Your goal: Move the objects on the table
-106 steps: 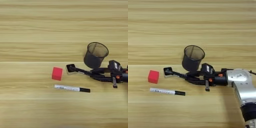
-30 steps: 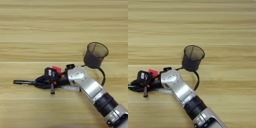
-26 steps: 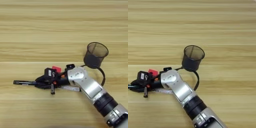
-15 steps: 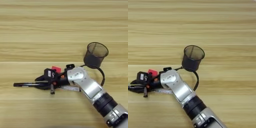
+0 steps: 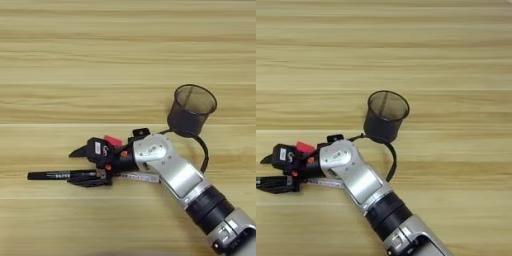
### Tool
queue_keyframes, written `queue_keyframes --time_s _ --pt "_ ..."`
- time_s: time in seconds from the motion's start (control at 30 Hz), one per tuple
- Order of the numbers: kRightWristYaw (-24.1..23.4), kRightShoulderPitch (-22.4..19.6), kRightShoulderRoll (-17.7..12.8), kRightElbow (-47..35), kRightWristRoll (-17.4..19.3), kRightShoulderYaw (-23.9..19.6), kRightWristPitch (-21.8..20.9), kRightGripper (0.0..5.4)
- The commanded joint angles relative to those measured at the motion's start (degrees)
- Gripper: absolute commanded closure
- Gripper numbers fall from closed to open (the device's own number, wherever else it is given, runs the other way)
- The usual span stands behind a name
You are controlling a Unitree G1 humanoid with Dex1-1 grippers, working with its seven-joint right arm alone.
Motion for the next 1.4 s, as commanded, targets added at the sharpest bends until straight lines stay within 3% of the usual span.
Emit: queue_keyframes --time_s 0.03,0.53,0.97,1.2,1.4 --pt "-0.76 -1.17 0.49 -1.24 1.1 -0.81 1.24 1.95" --pt "-0.21 -1.71 -0.27 -14.33 8.65 -7.37 5.3 0.03" --pt "-1.44 -3.56 -2.82 -17.12 12.46 -14.27 6.07 0.03" --pt "-1.95 -4.05 -5.61 -13.94 10.6 -15.98 3.55 0.03" --pt "-1.28 -2.72 -9.86 -9.8 7.41 -15.9 1.19 0.03"
